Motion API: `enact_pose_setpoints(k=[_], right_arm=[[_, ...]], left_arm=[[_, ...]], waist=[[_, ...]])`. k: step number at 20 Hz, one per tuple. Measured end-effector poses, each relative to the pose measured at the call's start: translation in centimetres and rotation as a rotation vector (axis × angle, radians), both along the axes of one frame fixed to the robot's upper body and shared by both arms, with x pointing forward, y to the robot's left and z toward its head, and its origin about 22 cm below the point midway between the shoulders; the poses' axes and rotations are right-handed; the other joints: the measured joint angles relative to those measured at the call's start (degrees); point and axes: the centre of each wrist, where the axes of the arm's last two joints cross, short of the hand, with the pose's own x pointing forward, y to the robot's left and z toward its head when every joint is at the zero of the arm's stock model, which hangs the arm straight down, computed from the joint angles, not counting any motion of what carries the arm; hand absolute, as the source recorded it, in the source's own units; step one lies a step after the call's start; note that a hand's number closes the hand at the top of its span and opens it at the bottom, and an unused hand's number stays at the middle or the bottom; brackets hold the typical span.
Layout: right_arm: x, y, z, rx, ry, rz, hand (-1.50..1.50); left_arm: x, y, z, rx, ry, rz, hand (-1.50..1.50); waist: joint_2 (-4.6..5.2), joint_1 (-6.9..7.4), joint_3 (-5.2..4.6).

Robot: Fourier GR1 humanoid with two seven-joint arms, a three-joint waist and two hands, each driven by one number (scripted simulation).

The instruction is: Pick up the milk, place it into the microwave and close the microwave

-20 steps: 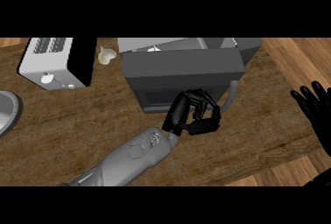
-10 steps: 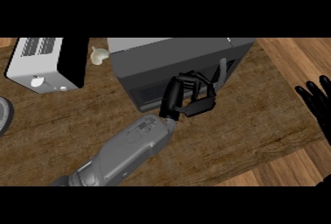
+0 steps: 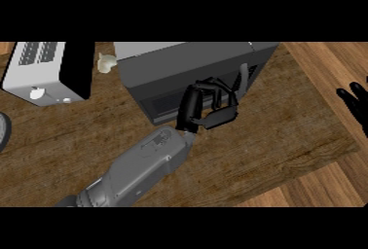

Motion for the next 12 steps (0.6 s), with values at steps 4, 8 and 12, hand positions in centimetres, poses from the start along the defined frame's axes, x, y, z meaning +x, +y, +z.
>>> enact_pose_setpoints(k=[4, 8, 12], right_arm=[[0.1, -0.1, 0.5, 0.003, -0.001, 0.006, -1.50], [0.2, -0.2, 1.1, 0.005, -0.004, 0.011, -1.50], [0.2, -0.4, 1.6, 0.009, -0.005, 0.013, -1.50]], left_arm=[[0.0, 0.0, -0.1, -0.018, -0.014, 0.010, 1.50], [0.1, 0.1, -0.2, -0.031, -0.025, 0.018, 1.50], [0.1, 0.2, -0.4, -0.041, -0.036, 0.031, 1.50]], waist=[[0.14, -0.33, 0.07], [0.11, -0.62, 0.12], [0.08, -0.93, 0.17]])
